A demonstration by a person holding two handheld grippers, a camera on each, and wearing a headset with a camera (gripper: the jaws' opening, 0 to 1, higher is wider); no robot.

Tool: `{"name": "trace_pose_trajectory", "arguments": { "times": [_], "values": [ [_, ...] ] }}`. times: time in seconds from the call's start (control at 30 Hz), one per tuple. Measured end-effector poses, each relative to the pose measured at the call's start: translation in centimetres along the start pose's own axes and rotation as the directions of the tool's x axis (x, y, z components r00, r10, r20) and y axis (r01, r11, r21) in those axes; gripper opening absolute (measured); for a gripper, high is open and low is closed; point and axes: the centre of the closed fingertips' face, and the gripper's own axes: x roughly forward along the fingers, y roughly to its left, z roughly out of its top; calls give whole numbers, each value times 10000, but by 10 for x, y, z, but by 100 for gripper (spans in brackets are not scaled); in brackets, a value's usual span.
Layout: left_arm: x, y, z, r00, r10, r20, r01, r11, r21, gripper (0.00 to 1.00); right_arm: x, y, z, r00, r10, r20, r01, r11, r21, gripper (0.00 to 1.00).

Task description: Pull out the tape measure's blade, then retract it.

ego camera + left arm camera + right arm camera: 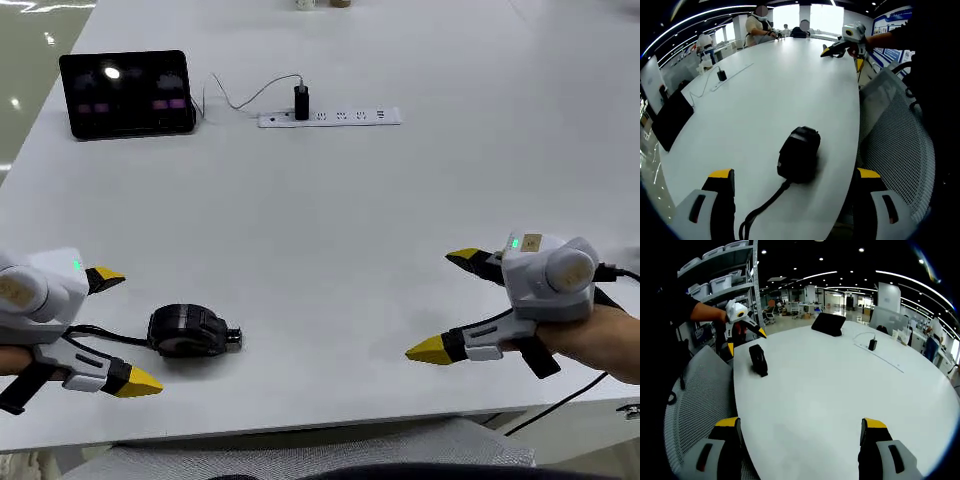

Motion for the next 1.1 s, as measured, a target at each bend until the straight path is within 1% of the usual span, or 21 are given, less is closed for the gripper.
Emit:
{"name": "trace_pose_trajectory", "arguments": {
  "times": [0.17,0.3,0.37,0.43,0.53,0.67,0.77,0.87,0.9,0.97,1.03,1.1],
  "values": [
    [5,-2,4,9997,-225,-134,229,9993,292,95,10,4,3,9994,279,-187,-285,9990,-332,99],
    [10,-5,8,9987,-424,-287,442,9970,640,93,20,8,5,9982,532,-283,-548,9965,-626,99],
    [12,-6,8,9976,-536,-438,577,9936,974,91,25,13,4,9968,676,-418,-710,9938,-859,99],
    [14,-10,9,9956,-752,-557,816,9890,1230,91,29,18,1,9949,808,-605,-872,9897,-1133,99],
    [15,-10,11,9945,-778,-702,876,9847,1507,87,34,24,-1,9920,999,-772,-1092,9859,-1266,99],
    [17,-9,16,9941,-845,-683,948,9818,1645,86,41,29,2,9895,1199,-804,-1298,9826,-1328,99],
    [21,-9,17,9929,-881,-799,1013,9785,1795,84,48,31,5,9881,1329,-777,-1423,9812,-1306,99],
    [24,-10,20,9926,-902,-815,1038,9778,1818,80,55,35,9,9864,1460,-757,-1549,9792,-1307,99],
    [25,-9,21,9929,-862,-822,1006,9762,1922,79,56,36,10,9859,1492,-755,-1581,9786,-1314,99],
    [27,-9,22,9918,-891,-911,1055,9750,1957,77,61,39,12,9849,1562,-742,-1650,9771,-1345,99],
    [29,-12,23,9900,-1030,-967,1206,9727,1984,77,66,40,15,9848,1584,-708,-1670,9761,-1389,99],
    [32,-14,20,9869,-1138,-1143,1359,9684,2093,76,71,41,18,9862,1520,-657,-1605,9748,-1552,99]
  ]
}}
